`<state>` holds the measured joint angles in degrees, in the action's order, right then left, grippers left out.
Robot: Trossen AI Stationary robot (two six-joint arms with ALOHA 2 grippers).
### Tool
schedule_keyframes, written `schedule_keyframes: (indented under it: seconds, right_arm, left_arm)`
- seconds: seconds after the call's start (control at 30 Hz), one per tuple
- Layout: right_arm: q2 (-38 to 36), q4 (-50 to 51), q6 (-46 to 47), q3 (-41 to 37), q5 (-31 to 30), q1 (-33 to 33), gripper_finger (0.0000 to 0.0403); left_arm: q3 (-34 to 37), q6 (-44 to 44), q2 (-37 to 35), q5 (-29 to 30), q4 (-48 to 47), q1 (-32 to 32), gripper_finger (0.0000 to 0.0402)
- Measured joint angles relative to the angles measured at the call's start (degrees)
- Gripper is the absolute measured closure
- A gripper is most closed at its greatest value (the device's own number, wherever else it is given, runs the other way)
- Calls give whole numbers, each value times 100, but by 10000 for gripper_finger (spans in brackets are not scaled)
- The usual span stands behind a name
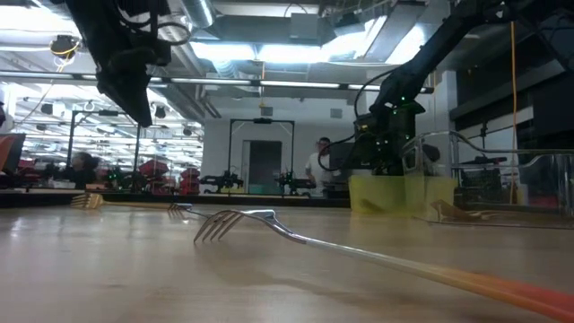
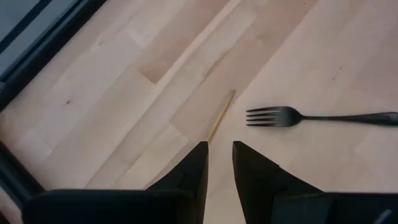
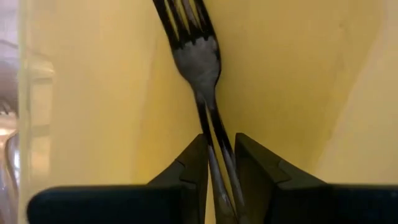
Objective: Sort silverware by color (type)
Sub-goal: Put the black fork into the yellow bin, then put the gold fork into the transparent bin
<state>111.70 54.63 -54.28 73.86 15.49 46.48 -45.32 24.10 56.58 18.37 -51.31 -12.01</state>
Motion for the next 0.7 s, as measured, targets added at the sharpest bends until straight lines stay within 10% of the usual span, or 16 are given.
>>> schedule_keyframes:
  seconds: [0.7]
  right_arm:
    - [0,1001,340,1873,-346,-369,331]
  left_arm:
    - [0,-511,21,-1094,441,-602,334]
